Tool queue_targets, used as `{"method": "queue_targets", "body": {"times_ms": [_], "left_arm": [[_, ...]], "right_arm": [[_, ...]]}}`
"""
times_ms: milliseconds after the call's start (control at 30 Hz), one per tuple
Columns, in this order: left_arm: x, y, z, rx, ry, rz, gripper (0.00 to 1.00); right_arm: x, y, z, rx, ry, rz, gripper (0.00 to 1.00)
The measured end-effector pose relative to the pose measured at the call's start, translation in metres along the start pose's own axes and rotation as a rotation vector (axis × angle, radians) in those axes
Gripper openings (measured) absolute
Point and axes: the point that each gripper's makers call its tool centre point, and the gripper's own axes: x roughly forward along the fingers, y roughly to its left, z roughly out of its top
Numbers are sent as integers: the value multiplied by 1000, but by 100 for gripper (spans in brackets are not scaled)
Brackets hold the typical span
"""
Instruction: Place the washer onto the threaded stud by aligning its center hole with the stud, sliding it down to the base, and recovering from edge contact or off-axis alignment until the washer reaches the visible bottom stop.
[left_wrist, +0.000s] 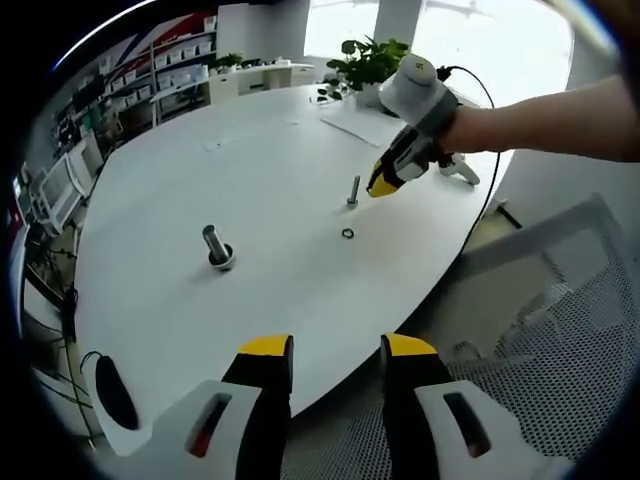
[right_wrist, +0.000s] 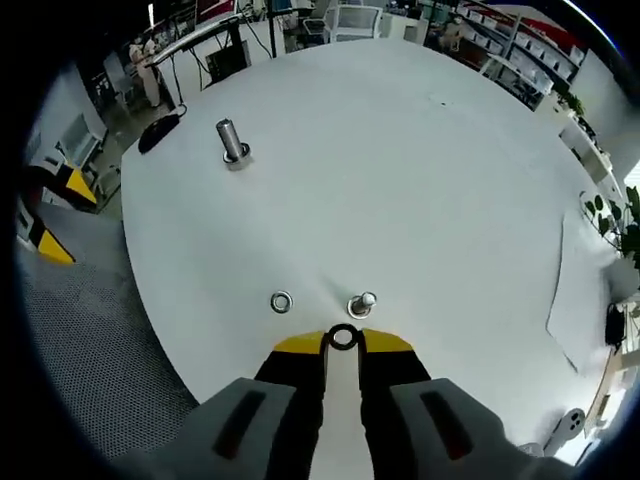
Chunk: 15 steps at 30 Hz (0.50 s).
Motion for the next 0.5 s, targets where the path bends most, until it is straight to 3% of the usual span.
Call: {"method": "queue_targets", "body": {"times_ms": [300,500], "left_arm": [[-1,0,1,-4,-4,1,33],[0,0,-1,-5,-1,-1,33]], "right_arm": [[-6,-6,6,-1,-28,-12,13],[-10,-7,16,-49,-65,-32,13]]}}
